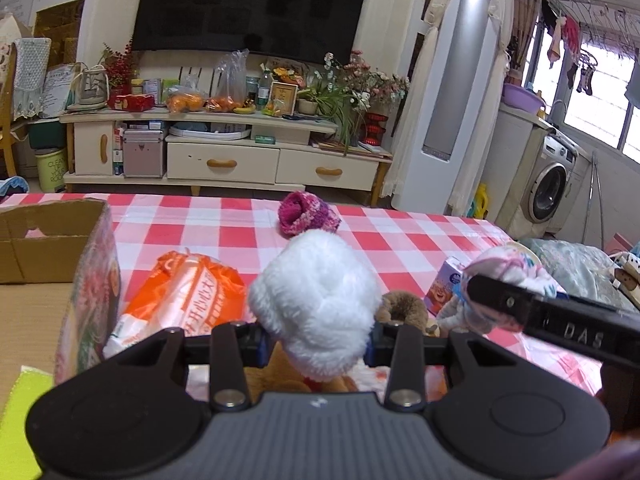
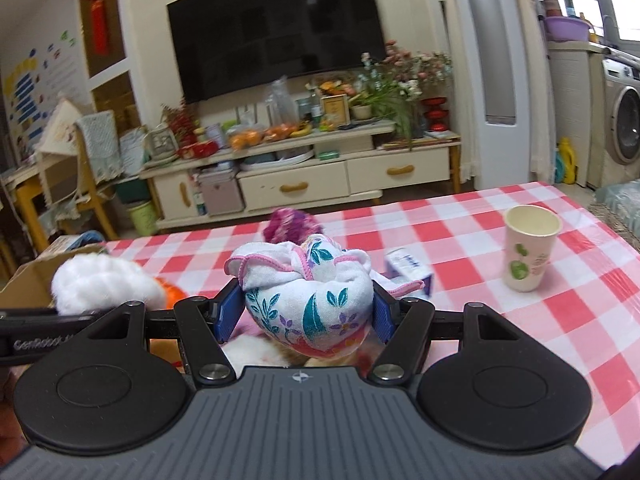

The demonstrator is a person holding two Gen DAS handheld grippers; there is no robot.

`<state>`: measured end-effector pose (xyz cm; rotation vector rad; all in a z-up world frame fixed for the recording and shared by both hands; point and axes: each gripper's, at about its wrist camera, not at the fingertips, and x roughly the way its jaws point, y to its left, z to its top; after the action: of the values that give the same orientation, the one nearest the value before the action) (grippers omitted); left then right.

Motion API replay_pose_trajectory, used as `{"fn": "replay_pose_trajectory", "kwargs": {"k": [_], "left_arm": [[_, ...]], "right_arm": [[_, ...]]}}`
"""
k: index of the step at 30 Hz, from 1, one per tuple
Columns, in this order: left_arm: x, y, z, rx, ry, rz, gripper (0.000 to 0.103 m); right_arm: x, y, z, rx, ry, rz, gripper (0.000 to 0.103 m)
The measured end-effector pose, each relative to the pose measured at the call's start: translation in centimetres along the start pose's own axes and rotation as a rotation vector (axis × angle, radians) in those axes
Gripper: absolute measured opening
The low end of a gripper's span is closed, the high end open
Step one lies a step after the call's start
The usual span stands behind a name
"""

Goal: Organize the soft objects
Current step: 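Carry both held items into the cardboard box and open both tools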

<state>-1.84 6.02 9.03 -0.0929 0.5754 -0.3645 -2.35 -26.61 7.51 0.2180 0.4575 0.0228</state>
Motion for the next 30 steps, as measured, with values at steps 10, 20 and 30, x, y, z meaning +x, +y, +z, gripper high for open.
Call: {"fn": "replay_pose_trajectory", "kwargs": {"k": [10, 20, 30], "left_arm": [[-2.1, 2.0, 0.5, -0.019, -0.045, 0.052, 0.039], [-4.2, 4.5, 1.4, -0.033, -0.092, 0.148, 0.04], [-6.6, 7.7, 2.2, -0.065, -0.142, 0.261, 0.041]], "right_arm": [[0.2, 3.0, 0.4, -0.031, 0.036, 0.067, 0.08], [0.6, 7.2, 1.0, -0.083, 0.037, 0.134, 0.08], [0.0, 13.0, 1.2, -0.176, 0.024, 0.231, 0.081]]}}
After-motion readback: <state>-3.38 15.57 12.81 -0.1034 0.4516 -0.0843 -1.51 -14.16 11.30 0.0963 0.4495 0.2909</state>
